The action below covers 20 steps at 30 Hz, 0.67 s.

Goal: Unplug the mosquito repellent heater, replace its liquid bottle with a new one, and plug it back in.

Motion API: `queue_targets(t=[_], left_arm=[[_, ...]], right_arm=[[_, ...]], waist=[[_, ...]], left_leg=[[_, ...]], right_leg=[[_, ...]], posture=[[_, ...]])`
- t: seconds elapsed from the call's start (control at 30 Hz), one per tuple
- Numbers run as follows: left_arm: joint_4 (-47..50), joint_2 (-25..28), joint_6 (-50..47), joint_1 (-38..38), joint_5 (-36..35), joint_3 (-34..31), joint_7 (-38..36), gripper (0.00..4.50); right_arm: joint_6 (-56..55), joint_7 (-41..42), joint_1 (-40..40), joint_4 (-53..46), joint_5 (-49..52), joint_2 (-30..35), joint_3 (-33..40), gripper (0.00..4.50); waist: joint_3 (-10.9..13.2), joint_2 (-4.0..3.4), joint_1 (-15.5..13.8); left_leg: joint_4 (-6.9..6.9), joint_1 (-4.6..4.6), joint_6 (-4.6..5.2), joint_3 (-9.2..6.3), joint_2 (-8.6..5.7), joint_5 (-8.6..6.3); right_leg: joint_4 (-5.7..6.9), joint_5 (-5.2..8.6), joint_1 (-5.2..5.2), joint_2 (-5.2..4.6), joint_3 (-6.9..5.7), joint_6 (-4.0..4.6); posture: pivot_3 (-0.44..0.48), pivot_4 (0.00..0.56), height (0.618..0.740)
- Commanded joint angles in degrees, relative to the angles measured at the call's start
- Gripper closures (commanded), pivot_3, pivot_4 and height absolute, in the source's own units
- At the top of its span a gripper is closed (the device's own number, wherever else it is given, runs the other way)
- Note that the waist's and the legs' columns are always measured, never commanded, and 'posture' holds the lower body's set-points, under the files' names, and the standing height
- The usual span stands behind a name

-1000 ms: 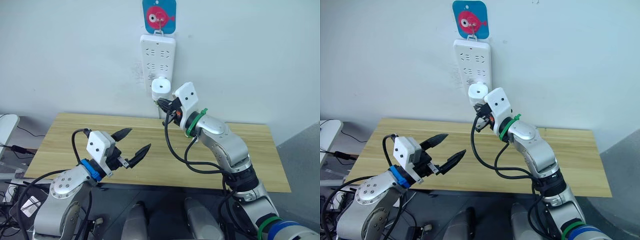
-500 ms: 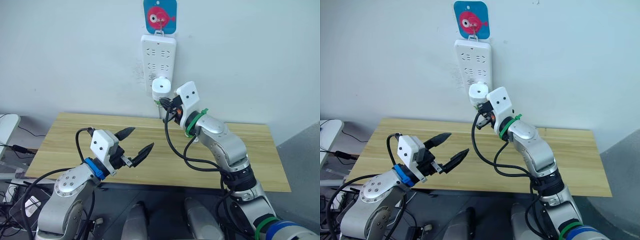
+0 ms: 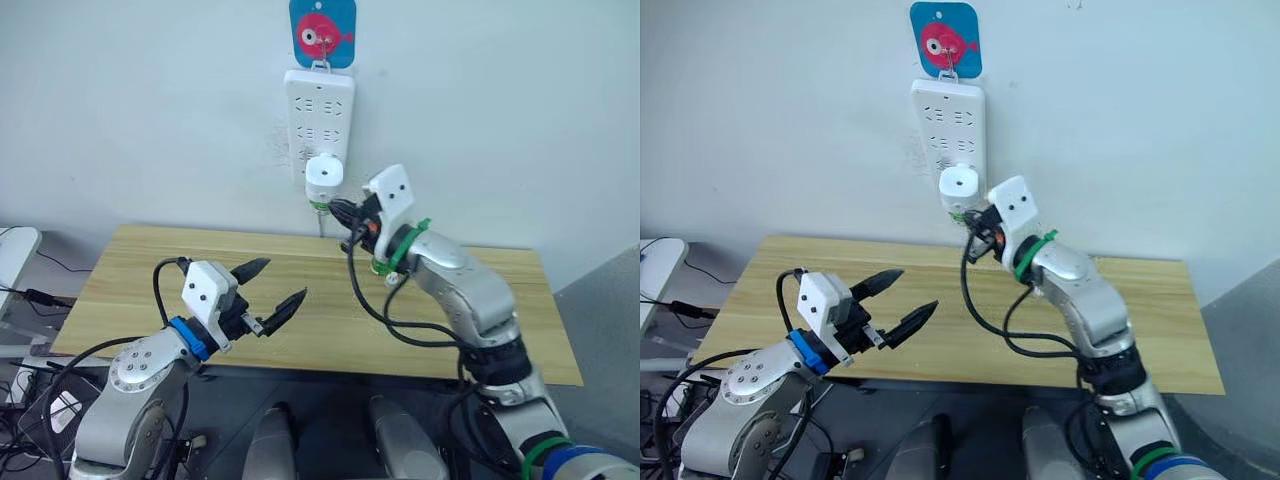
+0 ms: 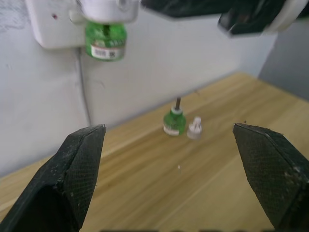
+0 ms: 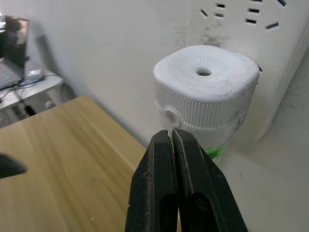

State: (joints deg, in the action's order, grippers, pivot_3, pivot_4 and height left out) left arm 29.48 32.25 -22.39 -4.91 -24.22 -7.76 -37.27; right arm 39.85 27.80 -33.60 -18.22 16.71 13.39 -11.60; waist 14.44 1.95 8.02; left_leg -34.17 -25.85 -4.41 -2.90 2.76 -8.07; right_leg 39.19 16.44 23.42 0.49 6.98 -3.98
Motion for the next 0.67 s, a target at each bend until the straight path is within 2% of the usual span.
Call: queue_targets(t=[0.03,0.1,0.2,0.27,0.37,0.4,0.5,0.67], left_arm=[[-5.53,3.82,4.95,0.97,4.66,-1.08,-2.41,0.0],[-8.51,6.56,6.94,1.86,4.81,-1.27,-5.89,0.0],[-13.4,11.99,7.69,2.46,2.29,-2.43,-14.44,0.0],[-16.96,14.81,8.98,3.15,2.59,-2.56,-18.16,0.0],[-21.46,16.7,10.54,5.15,2.81,-3.15,-20.57,0.0],[-22.44,17.48,10.6,5.48,3.04,-3.24,-21.23,0.0],[-24.52,19.24,11.18,4.45,7.69,-2.98,-18.95,0.0],[-27.68,17.93,14.08,4.63,7.86,-2.8,-19.53,0.0]], right_arm=[[1.18,5.94,2.71,-6.67,2.46,6.3,0.65,4.4],[0.76,9.62,4.66,-8.35,2.49,12.3,1.58,4.4],[-7.79,16.8,9.88,-6.88,-1.2,24.38,3.52,3.43],[-13.87,19.47,12.49,-3.9,-2.71,28.84,5.02,2.75],[-22.4,24.32,16.08,1.34,-3.82,33.61,6.6,1.68],[-24.86,26.59,17.56,2.85,-3.56,35.11,7.36,1.2],[-30.0,31.45,21.63,6.79,-3.37,38.91,9.66,0.18],[-31.7,32.09,22.58,10.23,-3.01,38.69,11.32,0.18]], waist=[[-0.02,0.0,-0.02],[-0.02,0.0,-0.04],[-0.08,0.06,-0.23],[-0.15,0.11,-0.16],[-0.27,0.14,0.01],[-0.29,0.15,0.03],[-0.65,0.25,0.11],[-1.47,0.24,0.25]], left_leg=[[0.08,0.0,0.0,0.0,0.0,0.0],[0.16,-0.01,0.0,-0.03,0.01,0.0],[0.18,-0.06,-0.01,0.01,-0.02,-0.01],[0.19,-0.06,-0.01,0.03,-0.07,-0.01],[0.17,-0.02,-0.01,0.14,-0.06,-0.01],[0.16,0.0,-0.01,0.16,-0.04,0.0],[0.13,0.01,0.0,0.18,-0.03,0.0],[0.14,0.06,0.0,0.17,-0.01,-0.01]], right_leg=[[-0.02,0.0,0.03,0.0,-0.02,0.0],[-0.06,0.0,0.06,0.0,-0.07,0.0],[-0.18,0.0,0.07,-0.06,-0.06,0.01],[-0.23,0.02,0.06,-0.11,-0.08,-0.01],[-0.22,0.02,0.06,-0.12,-0.04,0.0],[-0.21,0.01,0.04,-0.12,-0.04,0.0],[-0.19,0.0,0.03,-0.12,-0.02,-0.01],[-0.11,-0.01,0.03,-0.12,-0.06,-0.01]], posture=[[-0.138,0.183,0.74],[-0.135,0.174,0.74],[-0.122,0.158,0.74],[-0.121,0.153,0.74],[-0.117,0.143,0.74],[-0.113,0.139,0.74],[-0.107,0.129,0.74],[-0.099,0.117,0.74]])
